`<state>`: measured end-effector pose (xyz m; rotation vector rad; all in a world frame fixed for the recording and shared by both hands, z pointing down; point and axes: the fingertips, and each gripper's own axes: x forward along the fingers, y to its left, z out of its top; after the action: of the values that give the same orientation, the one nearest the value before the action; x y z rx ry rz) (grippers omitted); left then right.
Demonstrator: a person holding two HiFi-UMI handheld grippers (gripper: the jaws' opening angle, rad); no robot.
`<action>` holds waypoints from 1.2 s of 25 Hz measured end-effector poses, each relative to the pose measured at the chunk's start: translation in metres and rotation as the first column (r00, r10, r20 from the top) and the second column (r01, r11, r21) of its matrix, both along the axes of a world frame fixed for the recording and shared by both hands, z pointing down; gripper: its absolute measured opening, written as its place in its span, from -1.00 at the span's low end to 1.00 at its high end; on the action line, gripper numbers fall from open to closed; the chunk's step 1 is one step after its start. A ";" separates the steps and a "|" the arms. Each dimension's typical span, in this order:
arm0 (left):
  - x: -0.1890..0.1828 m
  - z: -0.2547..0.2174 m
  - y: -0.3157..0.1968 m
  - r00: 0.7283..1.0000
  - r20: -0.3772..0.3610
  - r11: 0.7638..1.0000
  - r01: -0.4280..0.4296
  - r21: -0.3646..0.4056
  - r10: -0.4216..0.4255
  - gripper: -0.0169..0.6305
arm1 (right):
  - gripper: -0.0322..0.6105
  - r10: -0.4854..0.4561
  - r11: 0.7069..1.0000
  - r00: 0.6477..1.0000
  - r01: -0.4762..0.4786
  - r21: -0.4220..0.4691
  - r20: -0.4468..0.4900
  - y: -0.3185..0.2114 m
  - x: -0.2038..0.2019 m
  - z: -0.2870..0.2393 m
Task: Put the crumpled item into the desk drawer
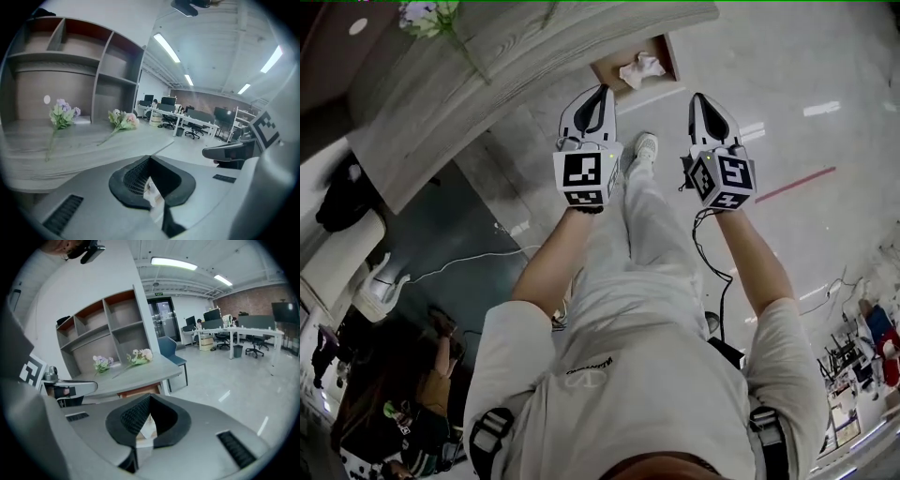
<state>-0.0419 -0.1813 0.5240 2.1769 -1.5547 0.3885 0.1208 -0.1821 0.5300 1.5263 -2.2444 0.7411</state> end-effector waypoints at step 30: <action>-0.095 -0.292 0.069 0.991 0.001 0.946 0.131 0.296 -0.137 -0.94 | -0.90 0.176 0.918 0.984 -0.166 0.360 0.003 0.088 0.108 -0.330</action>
<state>-0.1364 -0.1122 0.2325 2.2698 -1.8630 0.1423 0.2289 -0.0940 0.2005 1.9059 -2.3404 0.3576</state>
